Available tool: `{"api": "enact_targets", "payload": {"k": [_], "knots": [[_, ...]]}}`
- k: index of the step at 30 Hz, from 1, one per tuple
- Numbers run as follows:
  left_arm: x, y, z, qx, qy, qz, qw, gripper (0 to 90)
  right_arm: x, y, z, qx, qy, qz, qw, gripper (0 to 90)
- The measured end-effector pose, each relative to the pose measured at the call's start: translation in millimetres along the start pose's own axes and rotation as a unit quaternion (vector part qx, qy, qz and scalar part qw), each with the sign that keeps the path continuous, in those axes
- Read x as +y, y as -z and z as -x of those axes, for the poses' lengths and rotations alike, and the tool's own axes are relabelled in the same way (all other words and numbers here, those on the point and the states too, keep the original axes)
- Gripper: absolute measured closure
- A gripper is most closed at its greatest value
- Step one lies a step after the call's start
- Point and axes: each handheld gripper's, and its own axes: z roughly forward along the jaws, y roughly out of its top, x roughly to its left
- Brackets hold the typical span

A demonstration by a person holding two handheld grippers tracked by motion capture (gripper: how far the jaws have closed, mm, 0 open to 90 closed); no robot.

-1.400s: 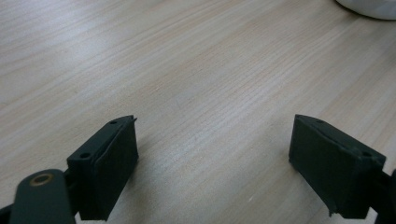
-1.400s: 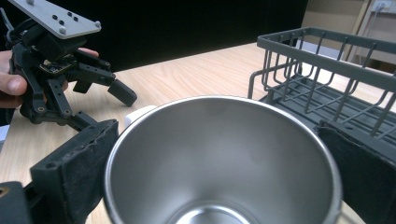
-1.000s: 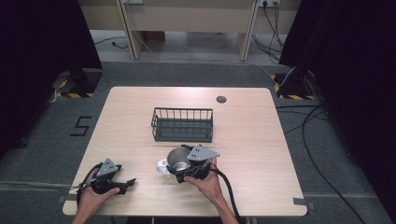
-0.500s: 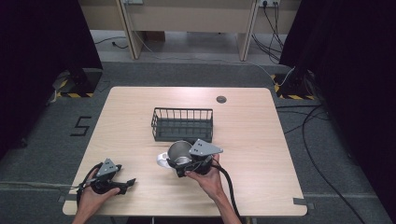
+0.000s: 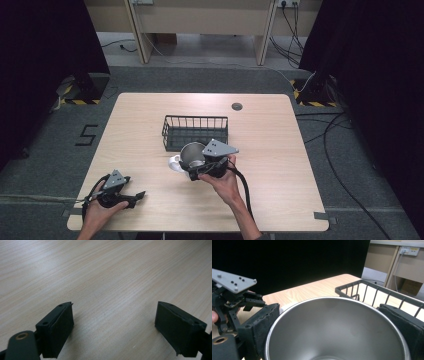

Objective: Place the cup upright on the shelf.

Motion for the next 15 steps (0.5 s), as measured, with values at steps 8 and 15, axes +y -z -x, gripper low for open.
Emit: {"api": "enact_targets", "payload": {"k": [8,15], "knots": [[0.0,-0.1,0.2,0.0,0.001,0.0,1.0,14.7,24.5,4.1,13.4,-0.007,-0.007,0.002,1.0,6.6],[0.0,-0.1,0.2,0.0,0.0,0.001,1.0,14.6,37.2,5.3,23.3,-0.016,-0.007,0.002,0.9998,6.6]]}}
